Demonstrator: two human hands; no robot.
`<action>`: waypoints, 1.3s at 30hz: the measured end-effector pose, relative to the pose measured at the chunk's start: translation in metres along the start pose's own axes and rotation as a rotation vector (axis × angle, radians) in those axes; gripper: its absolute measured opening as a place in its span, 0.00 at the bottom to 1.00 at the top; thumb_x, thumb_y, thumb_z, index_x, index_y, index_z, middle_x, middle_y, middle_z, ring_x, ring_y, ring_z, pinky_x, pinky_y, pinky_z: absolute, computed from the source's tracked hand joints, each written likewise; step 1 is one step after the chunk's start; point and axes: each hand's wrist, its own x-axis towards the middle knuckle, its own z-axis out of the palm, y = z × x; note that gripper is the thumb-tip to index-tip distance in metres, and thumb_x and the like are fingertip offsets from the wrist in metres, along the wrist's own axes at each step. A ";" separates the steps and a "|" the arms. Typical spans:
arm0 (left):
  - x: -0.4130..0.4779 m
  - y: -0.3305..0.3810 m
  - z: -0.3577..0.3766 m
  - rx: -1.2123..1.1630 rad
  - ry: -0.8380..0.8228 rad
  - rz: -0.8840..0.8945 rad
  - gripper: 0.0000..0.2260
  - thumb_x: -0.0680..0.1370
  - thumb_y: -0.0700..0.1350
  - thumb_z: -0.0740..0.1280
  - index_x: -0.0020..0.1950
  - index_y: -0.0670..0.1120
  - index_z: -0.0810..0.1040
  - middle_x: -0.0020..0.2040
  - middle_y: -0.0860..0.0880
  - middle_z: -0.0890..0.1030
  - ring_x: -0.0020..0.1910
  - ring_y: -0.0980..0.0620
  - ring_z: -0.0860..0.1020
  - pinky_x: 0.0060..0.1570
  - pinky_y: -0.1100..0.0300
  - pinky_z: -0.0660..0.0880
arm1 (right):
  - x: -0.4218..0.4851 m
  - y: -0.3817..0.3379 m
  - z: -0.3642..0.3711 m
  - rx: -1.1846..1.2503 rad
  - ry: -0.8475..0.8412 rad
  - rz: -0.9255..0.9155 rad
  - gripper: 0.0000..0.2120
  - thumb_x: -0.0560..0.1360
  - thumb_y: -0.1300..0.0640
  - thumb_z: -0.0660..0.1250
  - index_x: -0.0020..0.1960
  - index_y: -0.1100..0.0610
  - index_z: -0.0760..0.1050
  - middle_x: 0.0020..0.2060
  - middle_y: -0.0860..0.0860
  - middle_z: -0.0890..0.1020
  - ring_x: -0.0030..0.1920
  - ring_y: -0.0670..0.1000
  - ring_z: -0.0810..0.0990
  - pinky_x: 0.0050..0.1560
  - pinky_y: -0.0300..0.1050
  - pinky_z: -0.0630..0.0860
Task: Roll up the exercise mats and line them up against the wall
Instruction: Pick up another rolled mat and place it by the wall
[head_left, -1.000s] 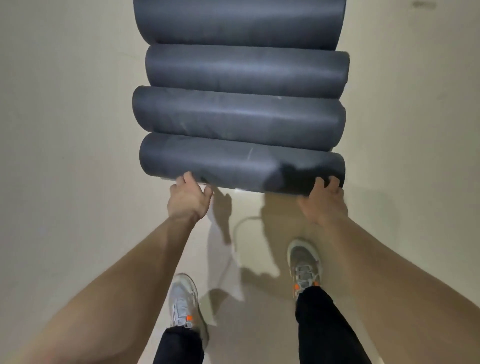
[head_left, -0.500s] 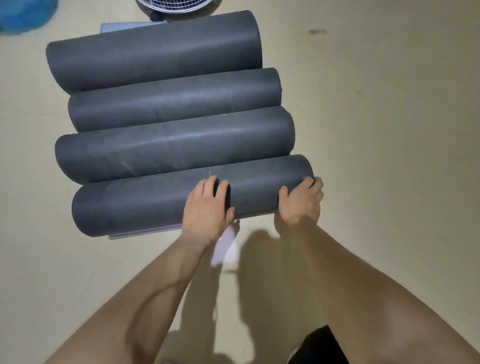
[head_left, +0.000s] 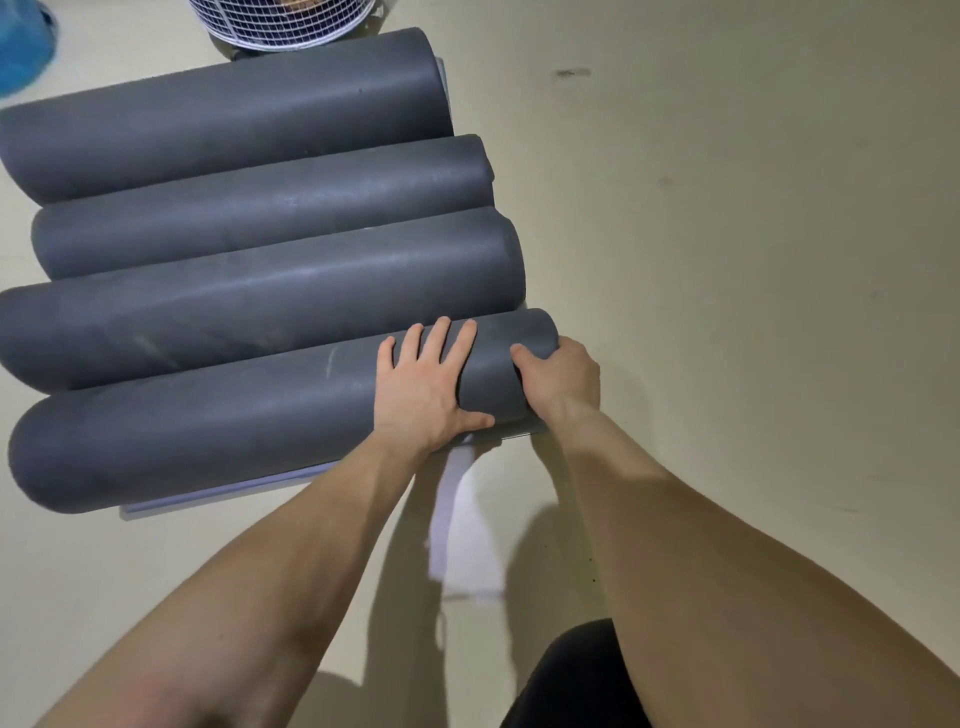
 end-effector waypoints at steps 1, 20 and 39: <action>0.000 -0.001 0.002 0.000 0.009 0.000 0.53 0.67 0.77 0.68 0.84 0.56 0.50 0.83 0.47 0.59 0.81 0.40 0.58 0.78 0.38 0.55 | -0.002 0.000 -0.001 -0.017 -0.002 -0.003 0.25 0.75 0.39 0.70 0.65 0.54 0.77 0.59 0.54 0.82 0.56 0.60 0.81 0.53 0.49 0.76; -0.109 -0.203 -0.078 -0.171 -0.334 -0.392 0.37 0.81 0.63 0.65 0.83 0.48 0.55 0.79 0.44 0.66 0.75 0.39 0.67 0.71 0.43 0.69 | -0.127 -0.105 0.102 -0.818 -0.266 -0.721 0.36 0.79 0.41 0.64 0.81 0.55 0.56 0.80 0.56 0.59 0.75 0.61 0.64 0.71 0.56 0.66; -0.171 -0.303 0.025 -0.861 0.384 -0.994 0.35 0.74 0.61 0.75 0.74 0.46 0.66 0.64 0.44 0.75 0.62 0.42 0.76 0.61 0.46 0.75 | -0.183 -0.098 0.301 -1.064 -0.130 -1.021 0.63 0.68 0.31 0.74 0.82 0.45 0.32 0.83 0.52 0.42 0.83 0.60 0.42 0.73 0.76 0.45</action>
